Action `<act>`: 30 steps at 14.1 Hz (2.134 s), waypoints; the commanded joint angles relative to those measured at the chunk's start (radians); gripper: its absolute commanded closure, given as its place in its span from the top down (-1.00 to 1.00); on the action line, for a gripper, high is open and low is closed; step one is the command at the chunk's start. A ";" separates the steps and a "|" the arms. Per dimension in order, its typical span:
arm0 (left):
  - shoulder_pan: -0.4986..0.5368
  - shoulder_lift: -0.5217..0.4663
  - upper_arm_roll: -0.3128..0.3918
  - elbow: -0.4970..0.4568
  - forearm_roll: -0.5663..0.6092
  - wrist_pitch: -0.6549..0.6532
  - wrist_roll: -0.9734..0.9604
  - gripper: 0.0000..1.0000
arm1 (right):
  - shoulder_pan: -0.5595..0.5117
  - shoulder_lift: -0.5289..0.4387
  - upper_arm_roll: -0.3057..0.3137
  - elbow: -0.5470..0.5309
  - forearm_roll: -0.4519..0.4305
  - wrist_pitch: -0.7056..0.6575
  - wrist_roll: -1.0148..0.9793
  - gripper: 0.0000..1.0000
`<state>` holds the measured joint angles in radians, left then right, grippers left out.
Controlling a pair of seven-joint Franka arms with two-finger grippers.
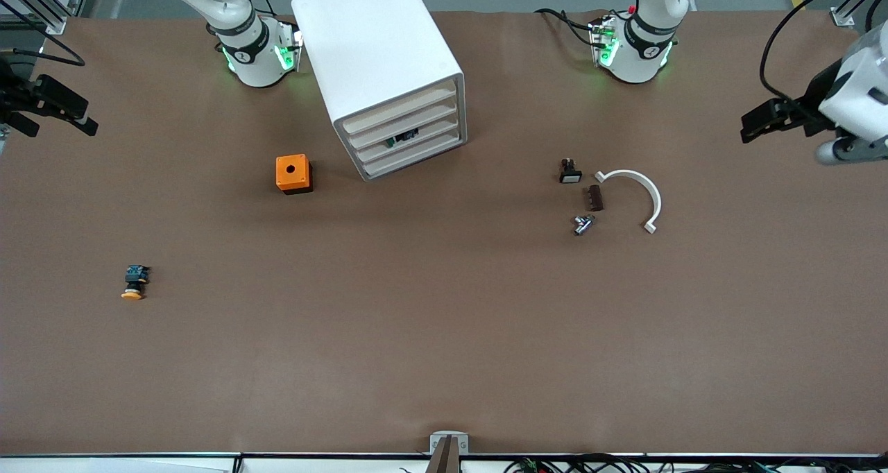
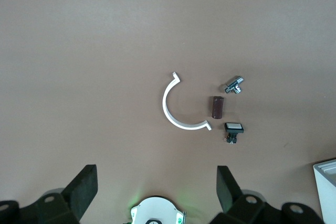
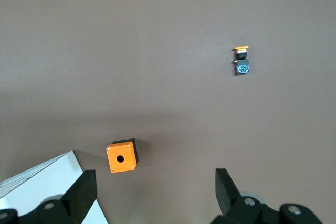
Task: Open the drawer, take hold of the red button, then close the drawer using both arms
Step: 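Reach the left gripper to the white cabinet's drawer handle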
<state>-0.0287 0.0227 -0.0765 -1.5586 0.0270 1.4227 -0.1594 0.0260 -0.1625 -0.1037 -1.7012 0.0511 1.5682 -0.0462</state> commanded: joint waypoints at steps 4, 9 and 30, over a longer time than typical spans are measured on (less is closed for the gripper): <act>-0.072 0.153 -0.023 0.037 -0.071 0.082 -0.138 1.00 | 0.005 -0.020 -0.002 -0.017 -0.005 0.003 -0.008 1.00; -0.221 0.328 -0.023 0.110 -0.073 0.122 -0.479 1.00 | 0.000 -0.008 -0.004 0.012 -0.005 0.000 -0.006 1.00; -0.623 0.706 -0.023 0.186 -0.785 0.173 -2.221 0.95 | 0.026 0.282 -0.001 0.100 0.010 -0.039 0.246 1.00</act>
<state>-0.6520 0.6961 -0.1014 -1.3862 -0.6911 1.6068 -2.2827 0.0283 0.1284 -0.1018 -1.6092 0.0577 1.5441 0.1321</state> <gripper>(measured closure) 0.018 0.000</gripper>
